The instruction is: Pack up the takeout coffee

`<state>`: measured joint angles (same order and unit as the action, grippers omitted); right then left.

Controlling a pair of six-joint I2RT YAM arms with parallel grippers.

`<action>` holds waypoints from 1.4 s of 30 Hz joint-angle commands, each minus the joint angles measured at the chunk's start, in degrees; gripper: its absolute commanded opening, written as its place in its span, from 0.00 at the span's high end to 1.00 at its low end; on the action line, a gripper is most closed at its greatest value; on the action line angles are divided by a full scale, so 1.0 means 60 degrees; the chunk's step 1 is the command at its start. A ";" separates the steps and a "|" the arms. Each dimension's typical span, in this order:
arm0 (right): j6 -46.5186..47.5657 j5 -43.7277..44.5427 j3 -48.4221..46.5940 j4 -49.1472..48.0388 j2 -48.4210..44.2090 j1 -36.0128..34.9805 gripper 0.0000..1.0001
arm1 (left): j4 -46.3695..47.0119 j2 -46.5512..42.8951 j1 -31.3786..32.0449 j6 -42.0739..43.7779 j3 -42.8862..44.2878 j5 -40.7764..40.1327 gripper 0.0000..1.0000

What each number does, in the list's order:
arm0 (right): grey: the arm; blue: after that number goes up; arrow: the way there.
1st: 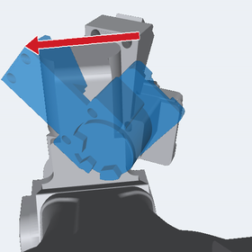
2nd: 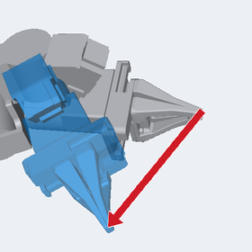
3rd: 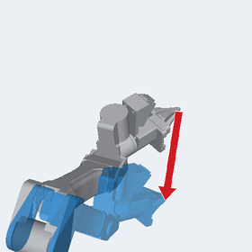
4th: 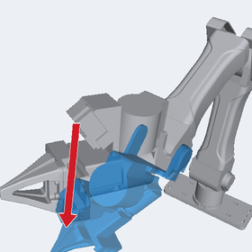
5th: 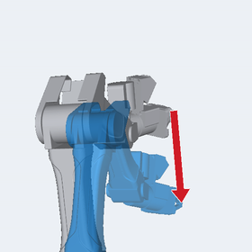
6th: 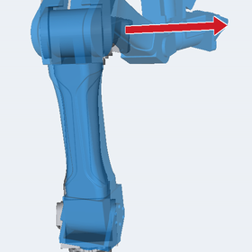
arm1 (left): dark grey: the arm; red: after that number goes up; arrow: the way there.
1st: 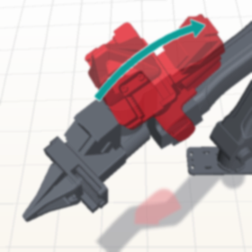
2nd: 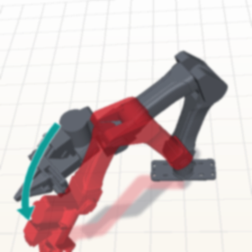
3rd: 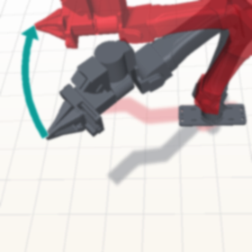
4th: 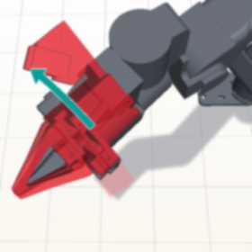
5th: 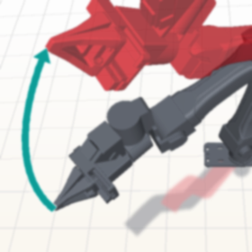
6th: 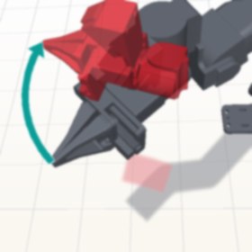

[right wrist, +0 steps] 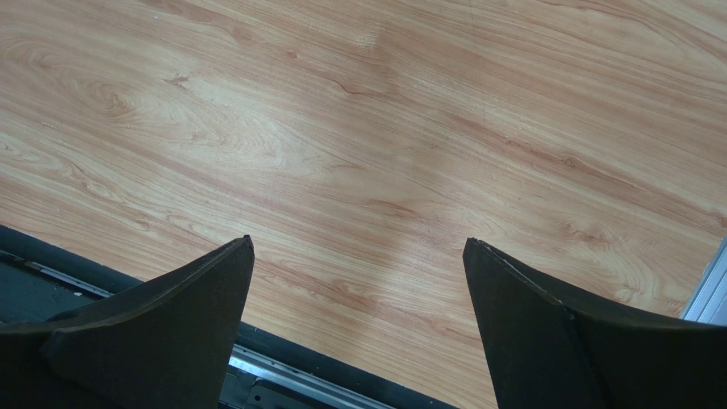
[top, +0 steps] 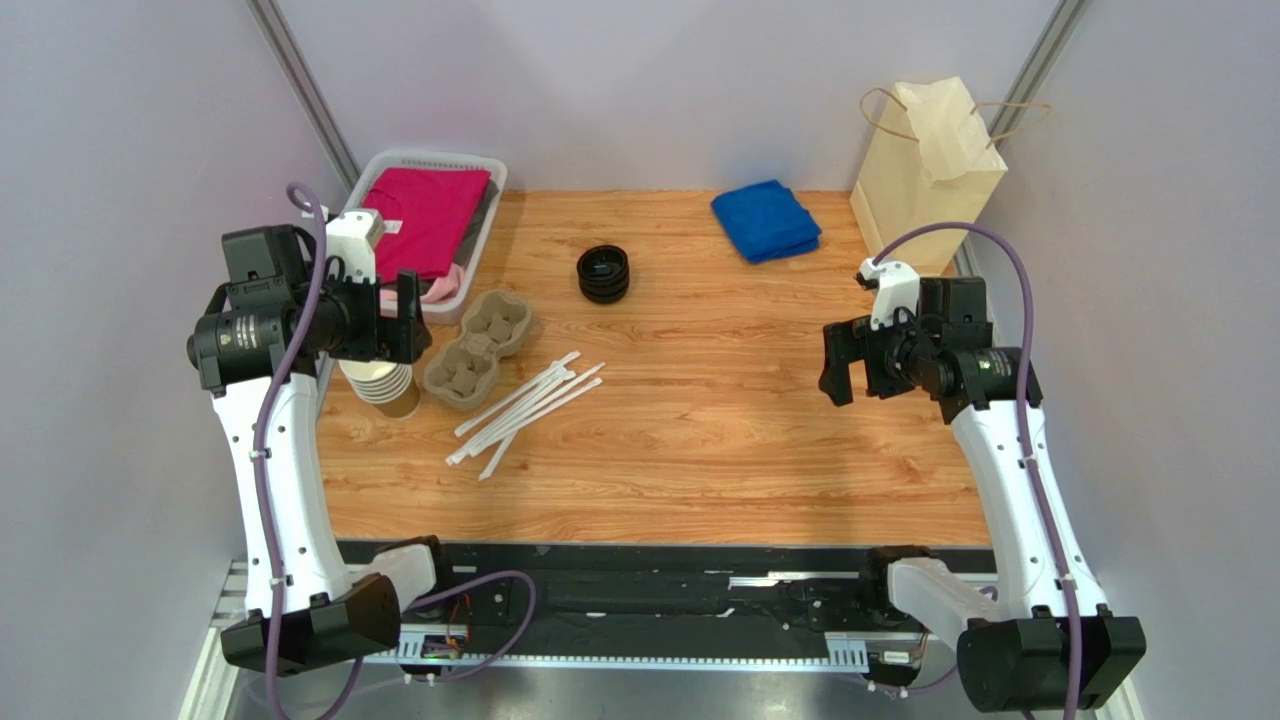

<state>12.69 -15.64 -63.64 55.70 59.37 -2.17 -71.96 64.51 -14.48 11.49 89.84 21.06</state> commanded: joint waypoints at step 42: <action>-0.0533 -0.1817 0.0103 -0.0114 0.1764 -0.0062 0.00 | 0.0465 0.3326 0.1476 0.1909 -0.0515 -0.2525 0.38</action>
<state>9.87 -25.96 -63.40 55.70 69.43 -2.20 -72.64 85.19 -5.58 21.21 87.92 11.18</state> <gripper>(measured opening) 0.998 0.650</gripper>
